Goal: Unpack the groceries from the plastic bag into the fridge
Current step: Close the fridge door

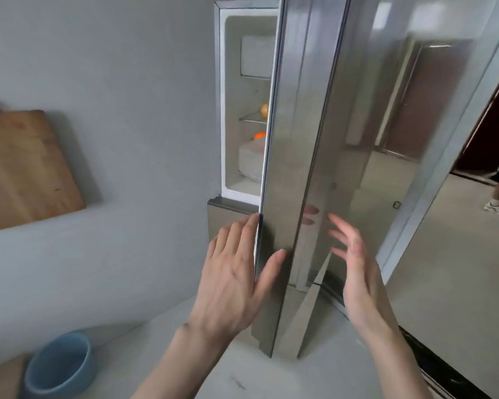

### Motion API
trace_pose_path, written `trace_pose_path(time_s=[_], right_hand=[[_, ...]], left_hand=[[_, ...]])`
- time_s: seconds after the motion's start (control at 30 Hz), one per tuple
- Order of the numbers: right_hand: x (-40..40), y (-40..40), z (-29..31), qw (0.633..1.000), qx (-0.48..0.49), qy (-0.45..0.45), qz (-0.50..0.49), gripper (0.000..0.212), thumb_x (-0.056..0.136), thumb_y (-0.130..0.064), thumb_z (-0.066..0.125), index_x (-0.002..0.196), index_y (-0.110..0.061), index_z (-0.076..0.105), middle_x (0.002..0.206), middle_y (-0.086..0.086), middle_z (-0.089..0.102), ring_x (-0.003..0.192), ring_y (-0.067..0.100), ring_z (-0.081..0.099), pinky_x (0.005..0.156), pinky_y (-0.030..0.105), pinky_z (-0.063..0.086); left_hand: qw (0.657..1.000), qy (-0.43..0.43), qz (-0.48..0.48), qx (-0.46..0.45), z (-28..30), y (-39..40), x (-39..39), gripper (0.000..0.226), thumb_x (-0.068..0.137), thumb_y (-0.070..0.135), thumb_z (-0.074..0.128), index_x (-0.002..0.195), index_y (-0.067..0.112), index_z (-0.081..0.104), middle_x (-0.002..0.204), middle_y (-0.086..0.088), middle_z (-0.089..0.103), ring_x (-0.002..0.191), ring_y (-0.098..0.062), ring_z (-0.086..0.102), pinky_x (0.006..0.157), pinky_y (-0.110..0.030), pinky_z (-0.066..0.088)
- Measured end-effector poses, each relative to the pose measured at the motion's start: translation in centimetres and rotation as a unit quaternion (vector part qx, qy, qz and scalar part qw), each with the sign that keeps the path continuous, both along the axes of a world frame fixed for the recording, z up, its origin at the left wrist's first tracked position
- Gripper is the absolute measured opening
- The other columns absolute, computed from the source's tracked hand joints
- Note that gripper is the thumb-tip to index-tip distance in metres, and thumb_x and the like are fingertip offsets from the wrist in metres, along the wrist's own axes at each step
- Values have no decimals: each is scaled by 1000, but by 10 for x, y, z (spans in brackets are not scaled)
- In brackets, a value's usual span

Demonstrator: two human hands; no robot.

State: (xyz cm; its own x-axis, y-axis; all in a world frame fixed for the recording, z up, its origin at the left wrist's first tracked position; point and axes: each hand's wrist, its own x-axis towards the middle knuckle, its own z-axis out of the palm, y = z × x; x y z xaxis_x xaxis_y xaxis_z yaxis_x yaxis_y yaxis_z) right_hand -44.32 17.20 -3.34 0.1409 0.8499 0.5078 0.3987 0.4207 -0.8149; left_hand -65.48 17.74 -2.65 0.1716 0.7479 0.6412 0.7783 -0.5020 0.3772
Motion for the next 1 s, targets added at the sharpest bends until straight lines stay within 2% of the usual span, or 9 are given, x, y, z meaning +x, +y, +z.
trace_pose_path(time_s=[0.23, 0.33, 0.43, 0.53, 0.6, 0.7, 0.8, 0.9, 1.0], right_hand=[[-8, 67, -1, 995, 4, -60, 76, 64, 99, -68, 23, 154, -38, 38, 156, -30, 38, 146, -4, 35, 121, 34, 32], [-8, 99, 1, 993, 13, -53, 104, 63, 98, -68, 31, 152, -39, 41, 153, -33, 38, 144, 2, 41, 120, 42, 36], [-6, 130, 2, 989, 51, -62, 125, 62, 99, -66, 38, 151, -33, 44, 154, -21, 42, 145, 9, 41, 118, 46, 38], [-1, 159, 6, 983, 92, -119, 107, 61, 100, -58, 45, 152, -26, 45, 155, -10, 41, 147, 8, 37, 121, 34, 34], [0, 176, 9, 976, 124, -157, 80, 61, 100, -56, 48, 152, -24, 46, 156, -6, 40, 147, 10, 36, 120, 28, 32], [-4, 198, 14, 970, 156, -173, 63, 59, 100, -50, 53, 153, -24, 46, 160, -4, 36, 149, 13, 33, 119, 39, 37], [-11, 216, 23, 964, 182, -186, 52, 59, 100, -47, 54, 154, -23, 46, 165, -1, 30, 153, 19, 28, 119, 48, 35], [-17, 230, 27, 952, 181, -243, 44, 64, 100, -51, 51, 158, -28, 36, 171, -2, 15, 159, 22, 12, 125, 47, 24], [-20, 246, 26, 939, 172, -296, 38, 68, 102, -54, 50, 162, -33, 26, 173, -4, 3, 160, 23, 3, 126, 49, 21]], left_hand=[[994, -44, 94, -44, -3, 39, -13, 80, 100, 70, 28, 159, 16, 28, 135, 5, 50, 123, -18, 49, 104, -38, 45], [987, -87, 127, -54, -4, 57, -13, 78, 98, 68, 40, 159, 22, 23, 132, 10, 49, 120, -14, 54, 93, -34, 51], [979, -135, 144, -47, -8, 71, -9, 84, 97, 57, 54, 162, 26, 10, 143, 12, 46, 128, -11, 55, 95, -32, 52], [973, -145, 176, -35, -11, 83, -5, 93, 97, 51, 57, 163, 27, -2, 162, 4, 32, 146, -16, 42, 106, -36, 50], [968, -147, 201, -33, -11, 90, -3, 97, 96, 50, 59, 163, 28, -7, 165, 3, 27, 148, -18, 38, 104, -36, 50], [964, -126, 235, -19, -12, 98, -1, 99, 95, 45, 62, 164, 26, -7, 164, 1, 24, 147, -21, 38, 101, -33, 48], [965, -64, 254, 10, -11, 109, 1, 96, 95, 41, 63, 165, 24, -1, 172, -2, 9, 157, -24, 21, 118, -38, 38], [960, 6, 279, 17, -10, 125, 1, 91, 96, 44, 62, 166, 23, 6, 174, -2, 1, 160, -26, 11, 123, -45, 32], [958, 67, 278, 19, -10, 147, -2, 86, 97, 49, 58, 166, 22, 12, 174, -6, 6, 160, -26, 10, 124, -46, 29]])
